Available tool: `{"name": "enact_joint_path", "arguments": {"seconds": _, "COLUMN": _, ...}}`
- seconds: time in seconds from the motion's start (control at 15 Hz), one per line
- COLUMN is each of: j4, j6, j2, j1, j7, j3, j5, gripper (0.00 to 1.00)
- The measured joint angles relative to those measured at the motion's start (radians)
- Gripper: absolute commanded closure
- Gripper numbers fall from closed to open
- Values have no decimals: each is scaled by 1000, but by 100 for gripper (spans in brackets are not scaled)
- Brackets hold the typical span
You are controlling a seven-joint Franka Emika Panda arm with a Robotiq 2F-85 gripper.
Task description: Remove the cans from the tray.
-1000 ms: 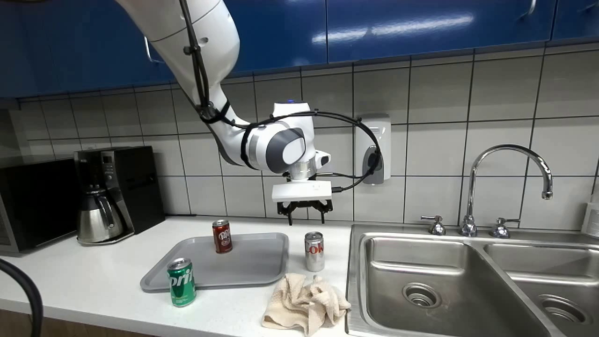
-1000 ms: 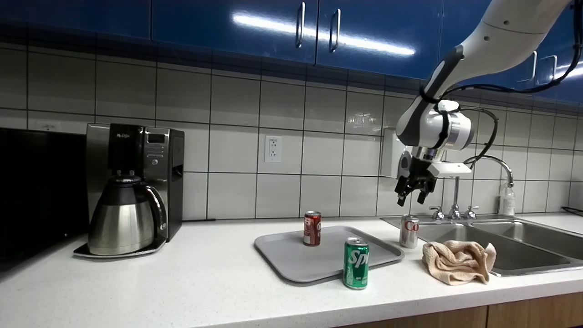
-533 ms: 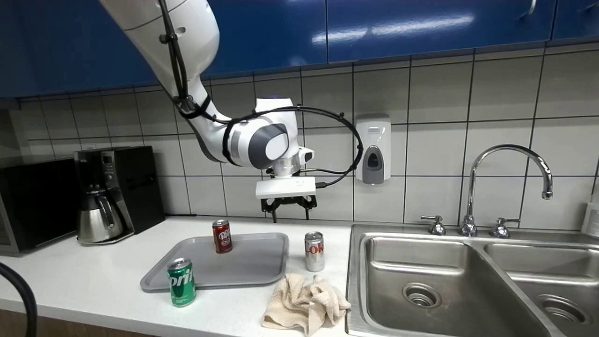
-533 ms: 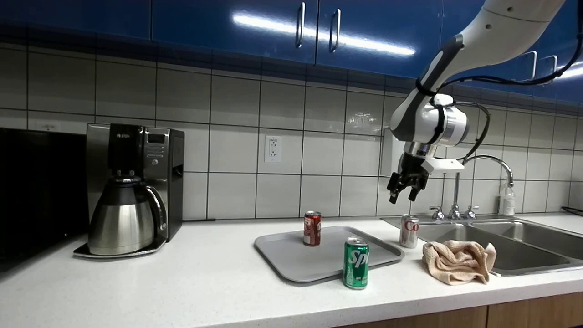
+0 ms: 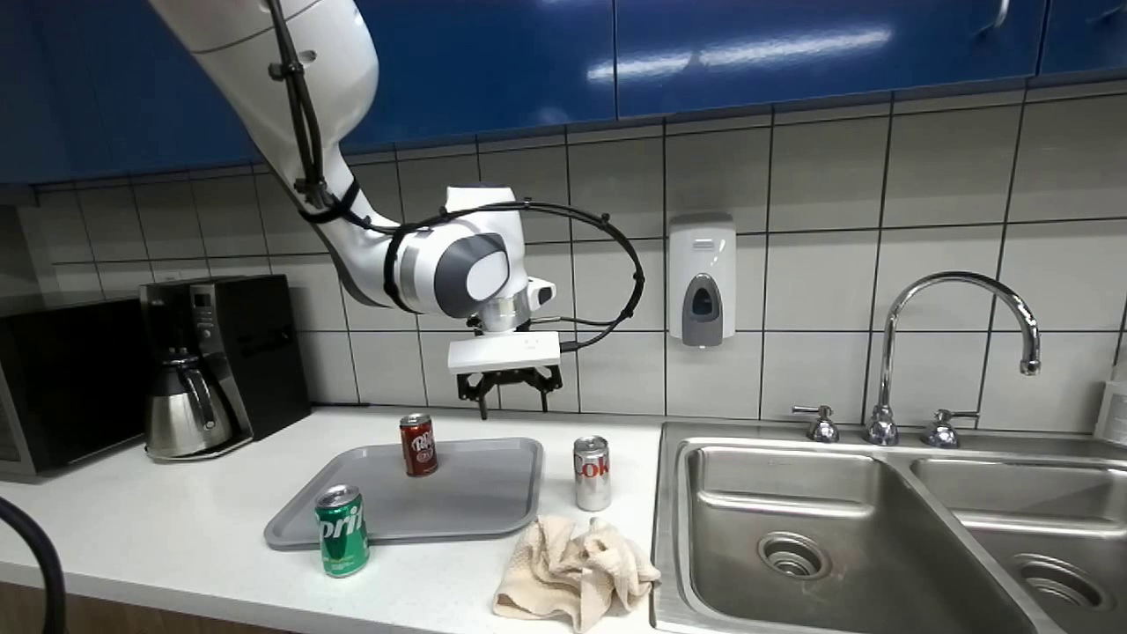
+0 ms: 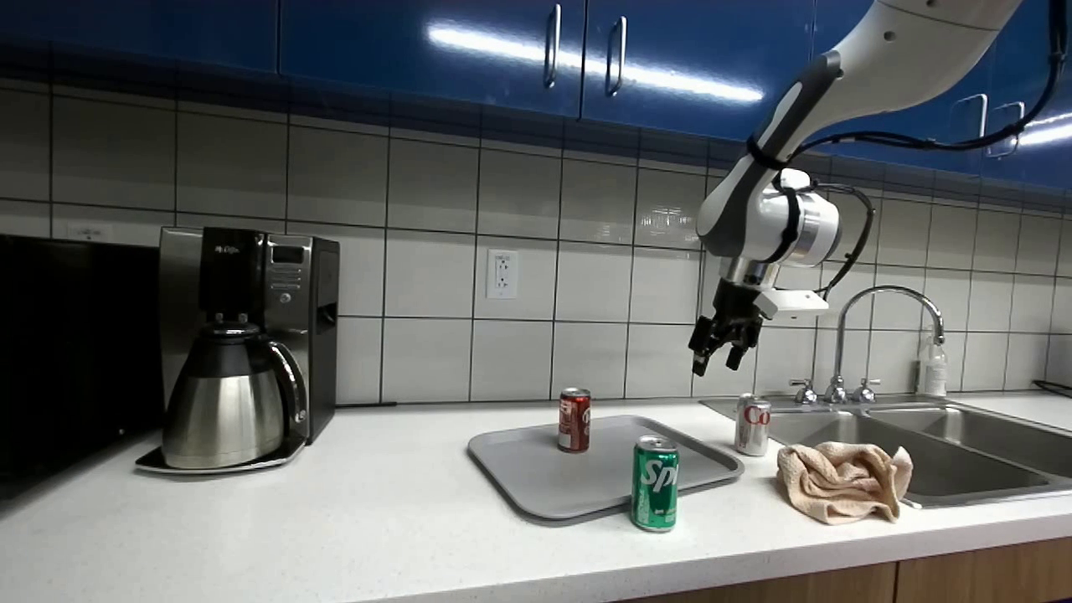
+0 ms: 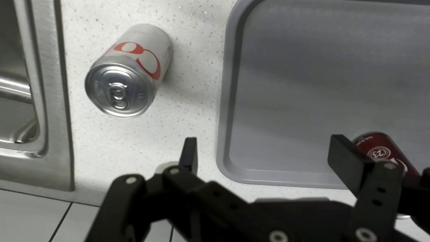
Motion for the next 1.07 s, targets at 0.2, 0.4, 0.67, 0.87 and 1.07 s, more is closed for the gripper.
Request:
{"name": "enact_joint_path", "arguments": {"seconds": 0.2, "j4": -1, "j6": 0, "j2": -1, "j1": 0, "j7": 0, "j3": 0, "j5": 0, "gripper": 0}}
{"name": "enact_joint_path", "arguments": {"seconds": 0.4, "j4": -1, "j6": 0, "j2": -1, "j1": 0, "j7": 0, "j3": 0, "j5": 0, "gripper": 0}}
{"name": "enact_joint_path", "arguments": {"seconds": 0.67, "j4": -1, "j6": 0, "j2": 9, "j1": 3, "j7": 2, "j3": 0, "j5": -1, "gripper": 0}}
{"name": "enact_joint_path", "arguments": {"seconds": 0.87, "j4": 1, "j6": -1, "j2": 20, "j1": 12, "j7": 2, "j3": 2, "j5": -1, "gripper": 0}}
{"name": "enact_joint_path", "arguments": {"seconds": 1.07, "j4": 4, "j6": -1, "j2": 28, "j1": 24, "j7": 2, "j3": 8, "j5": -1, "gripper": 0}}
